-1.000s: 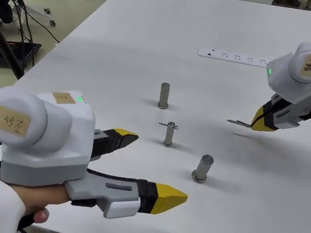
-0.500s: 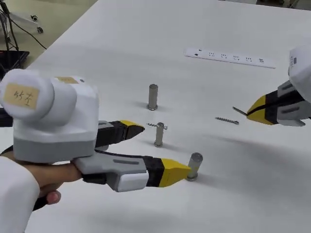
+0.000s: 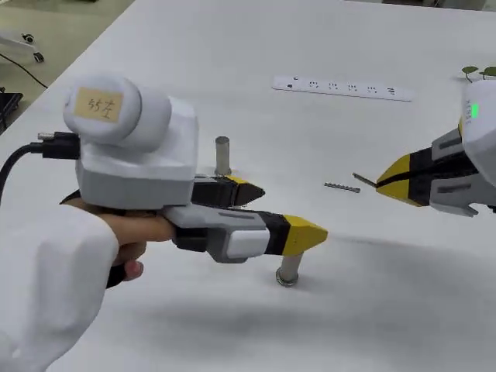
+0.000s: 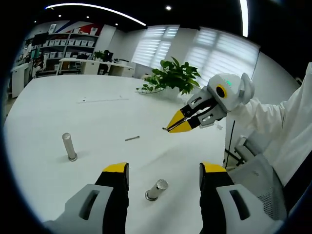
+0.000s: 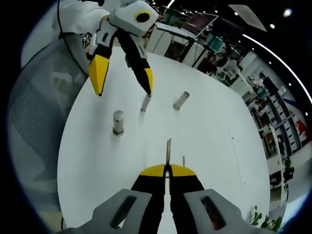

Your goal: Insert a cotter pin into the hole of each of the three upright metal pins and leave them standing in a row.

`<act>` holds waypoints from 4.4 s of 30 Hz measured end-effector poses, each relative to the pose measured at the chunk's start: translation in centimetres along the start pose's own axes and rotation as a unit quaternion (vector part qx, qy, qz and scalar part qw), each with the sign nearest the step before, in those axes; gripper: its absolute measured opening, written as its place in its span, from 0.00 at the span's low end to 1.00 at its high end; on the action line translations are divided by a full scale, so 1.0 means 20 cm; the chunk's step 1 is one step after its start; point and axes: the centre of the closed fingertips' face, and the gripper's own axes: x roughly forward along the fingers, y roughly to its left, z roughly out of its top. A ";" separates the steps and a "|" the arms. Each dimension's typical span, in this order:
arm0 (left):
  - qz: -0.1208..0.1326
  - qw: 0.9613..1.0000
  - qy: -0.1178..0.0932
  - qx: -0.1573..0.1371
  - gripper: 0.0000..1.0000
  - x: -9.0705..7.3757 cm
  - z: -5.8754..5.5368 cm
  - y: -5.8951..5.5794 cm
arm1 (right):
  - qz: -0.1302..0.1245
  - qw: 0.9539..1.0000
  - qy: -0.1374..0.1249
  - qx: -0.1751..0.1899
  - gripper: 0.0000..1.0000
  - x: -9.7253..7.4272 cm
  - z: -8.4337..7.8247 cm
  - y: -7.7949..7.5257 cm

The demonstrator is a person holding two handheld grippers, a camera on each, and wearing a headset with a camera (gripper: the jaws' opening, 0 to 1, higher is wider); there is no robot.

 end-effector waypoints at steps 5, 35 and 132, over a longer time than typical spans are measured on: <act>-0.018 1.000 0.002 -0.010 0.50 0.06 0.03 -0.02 | 0.004 1.000 -0.001 -0.009 0.00 0.01 0.04 0.08; -0.070 0.996 0.012 -0.049 0.10 0.20 0.03 -0.09 | 0.004 0.999 -0.027 -0.031 0.00 -0.03 0.20 0.19; -0.132 0.957 0.015 0.257 0.00 0.04 -0.03 -0.25 | 0.172 0.957 -0.152 0.175 0.00 -0.07 0.32 0.39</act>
